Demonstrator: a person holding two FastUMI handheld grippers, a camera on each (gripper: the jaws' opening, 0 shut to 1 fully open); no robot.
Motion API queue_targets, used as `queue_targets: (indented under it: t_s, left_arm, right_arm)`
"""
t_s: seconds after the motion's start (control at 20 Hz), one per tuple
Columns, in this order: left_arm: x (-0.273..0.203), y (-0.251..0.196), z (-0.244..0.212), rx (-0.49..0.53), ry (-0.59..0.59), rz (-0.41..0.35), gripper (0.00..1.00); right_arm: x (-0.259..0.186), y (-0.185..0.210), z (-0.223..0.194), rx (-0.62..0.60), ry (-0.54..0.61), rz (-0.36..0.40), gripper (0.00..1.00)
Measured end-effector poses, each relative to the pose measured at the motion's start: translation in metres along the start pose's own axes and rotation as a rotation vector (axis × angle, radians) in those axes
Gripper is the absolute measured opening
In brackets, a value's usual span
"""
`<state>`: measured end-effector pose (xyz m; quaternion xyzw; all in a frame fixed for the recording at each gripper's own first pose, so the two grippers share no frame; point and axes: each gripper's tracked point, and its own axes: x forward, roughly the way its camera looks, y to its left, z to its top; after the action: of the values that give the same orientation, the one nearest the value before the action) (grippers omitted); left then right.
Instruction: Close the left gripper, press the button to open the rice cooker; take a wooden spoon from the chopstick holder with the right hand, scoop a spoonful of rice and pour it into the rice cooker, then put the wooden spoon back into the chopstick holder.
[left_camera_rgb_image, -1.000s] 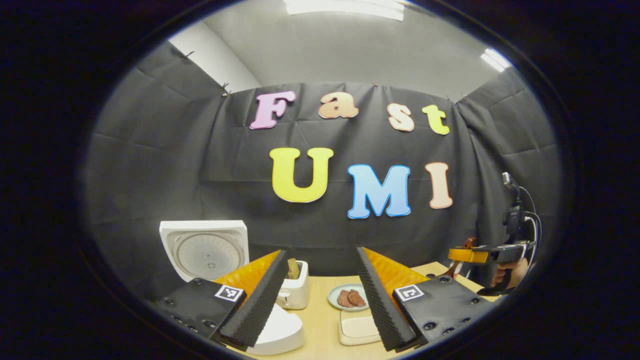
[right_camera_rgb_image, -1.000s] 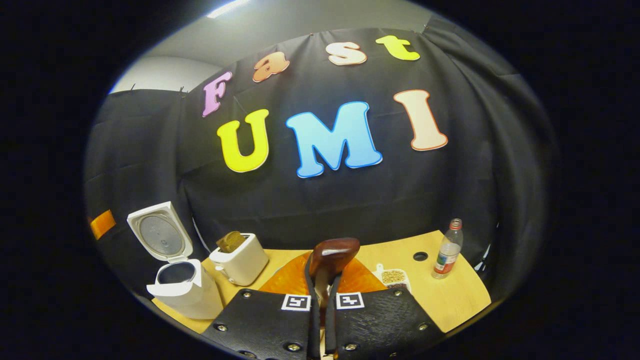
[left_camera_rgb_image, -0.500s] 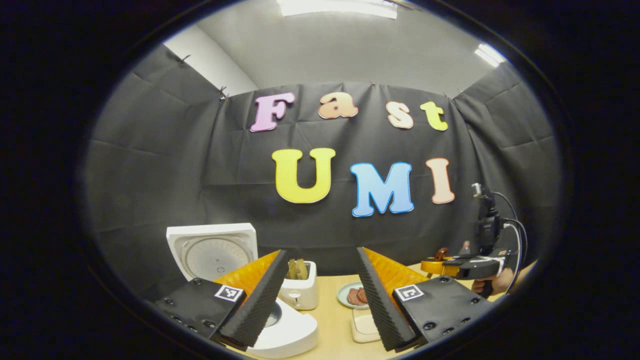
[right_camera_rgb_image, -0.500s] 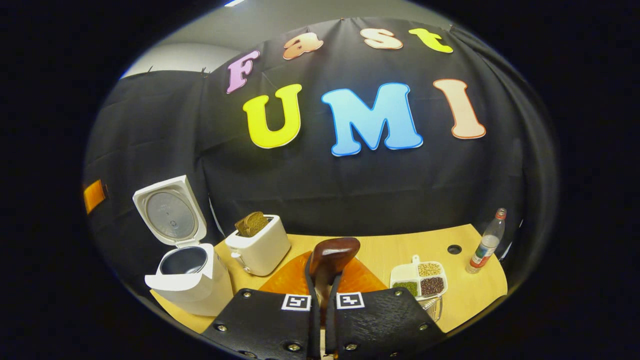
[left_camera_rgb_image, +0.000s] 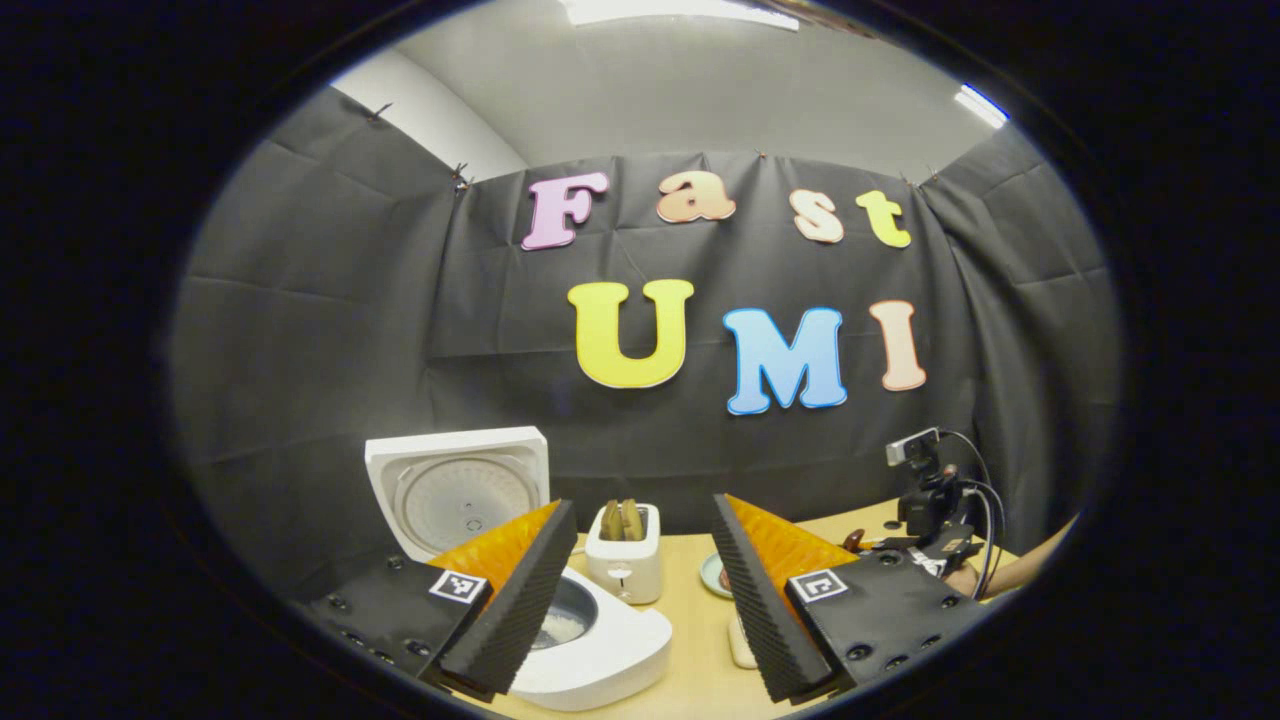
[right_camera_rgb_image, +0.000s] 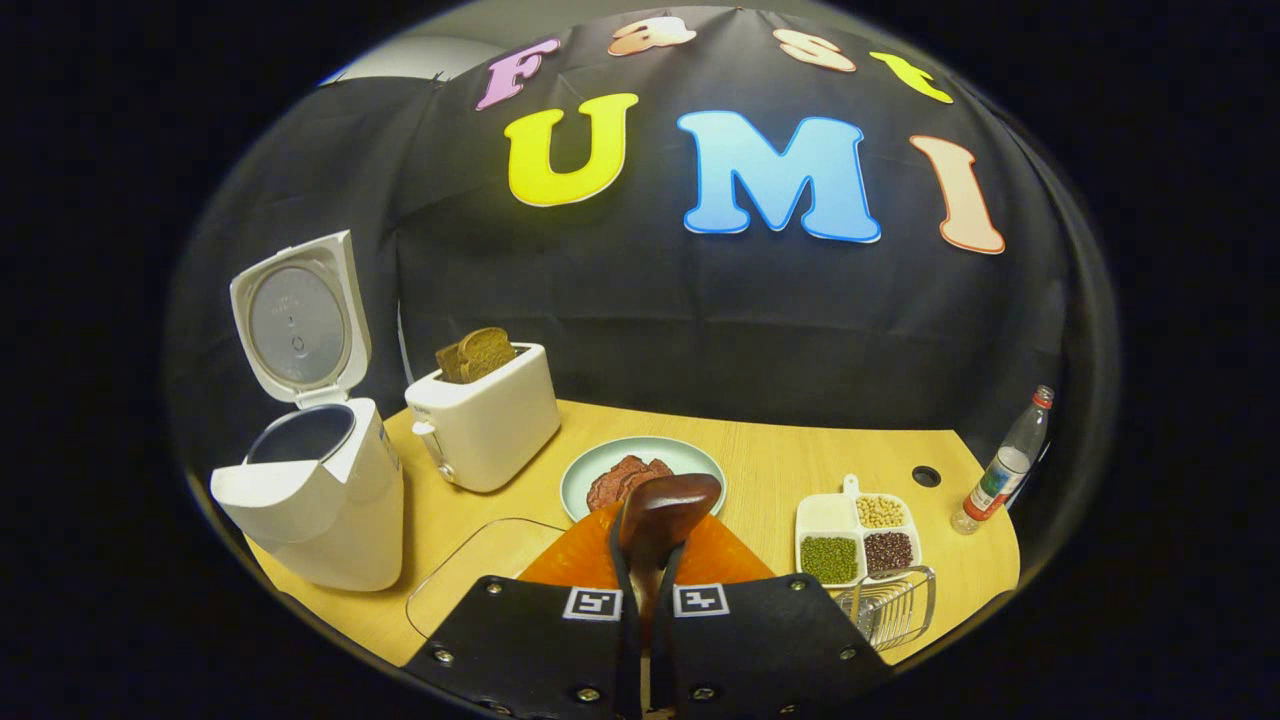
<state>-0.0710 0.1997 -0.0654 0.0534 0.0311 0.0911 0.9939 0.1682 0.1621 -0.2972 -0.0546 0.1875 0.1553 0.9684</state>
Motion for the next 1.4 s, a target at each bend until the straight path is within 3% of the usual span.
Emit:
queue_targets:
  t_s: [0.35,0.65,1.05,1.4]
  left_arm:
    - [-0.001,0.013,-0.019,-0.025,0.044,0.015,0.93]
    - [0.005,0.009,-0.014,-0.048,0.036,-0.008,0.94]
    - [0.016,-0.007,-0.008,-0.077,0.006,-0.047,0.93]
    - [0.018,-0.009,0.004,-0.134,-0.015,-0.076,0.95]
  right_arm:
    - [0.001,0.042,-0.008,0.278,0.027,0.129,0.05]
    - [-0.002,0.008,-0.014,0.716,0.054,0.163,0.05]
    - [-0.049,-0.036,0.049,0.927,-0.096,0.206,0.04]
    - [-0.086,-0.039,0.086,1.144,-0.201,0.301,0.04]
